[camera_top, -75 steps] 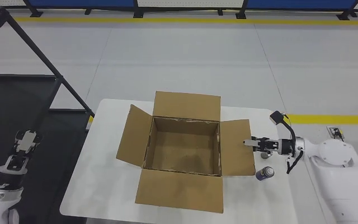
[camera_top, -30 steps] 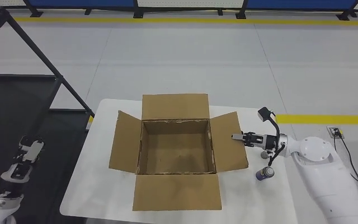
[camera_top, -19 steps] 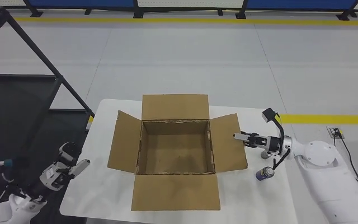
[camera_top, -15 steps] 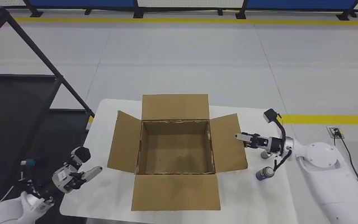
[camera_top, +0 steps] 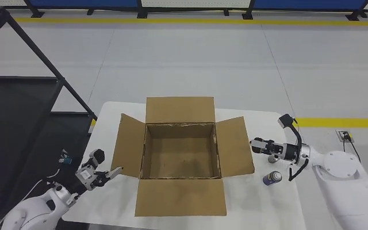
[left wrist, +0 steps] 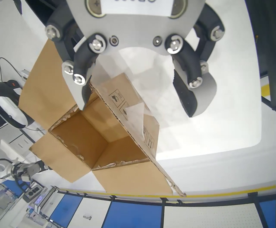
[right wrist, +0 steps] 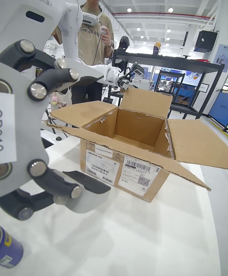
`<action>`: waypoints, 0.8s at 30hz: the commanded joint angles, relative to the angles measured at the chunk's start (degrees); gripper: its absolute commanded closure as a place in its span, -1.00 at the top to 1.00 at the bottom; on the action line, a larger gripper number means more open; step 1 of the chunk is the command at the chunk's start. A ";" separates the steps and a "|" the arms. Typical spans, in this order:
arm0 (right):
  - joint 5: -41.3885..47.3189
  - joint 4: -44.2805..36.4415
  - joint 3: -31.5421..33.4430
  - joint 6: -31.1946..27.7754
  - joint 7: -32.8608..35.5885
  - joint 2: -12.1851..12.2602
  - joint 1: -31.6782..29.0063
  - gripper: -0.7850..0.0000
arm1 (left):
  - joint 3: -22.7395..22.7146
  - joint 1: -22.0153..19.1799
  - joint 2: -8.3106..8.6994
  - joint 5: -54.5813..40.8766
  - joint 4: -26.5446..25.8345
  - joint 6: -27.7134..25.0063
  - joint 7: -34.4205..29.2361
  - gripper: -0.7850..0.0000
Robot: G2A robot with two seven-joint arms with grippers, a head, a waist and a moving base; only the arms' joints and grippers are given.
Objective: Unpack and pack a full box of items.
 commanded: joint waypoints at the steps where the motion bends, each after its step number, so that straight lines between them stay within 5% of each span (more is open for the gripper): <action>1: 0.07 0.01 0.06 -0.31 0.16 0.11 -0.08 1.00 | 0.48 -0.41 0.01 0.80 0.54 0.67 1.20 1.00; 12: -10.86 -1.83 2.41 -6.09 -3.71 1.53 -2.88 1.00 | 0.34 -2.92 0.40 -0.38 2.24 2.72 3.95 1.00; 20: -32.38 -16.14 16.28 -4.97 -18.24 4.10 -21.68 1.00 | -3.72 -1.61 0.95 -10.01 2.21 0.01 5.11 1.00; 24: -33.51 -20.47 19.93 -1.16 -24.86 4.01 -27.56 1.00 | -5.96 -1.60 1.51 -20.30 3.06 -1.54 2.14 1.00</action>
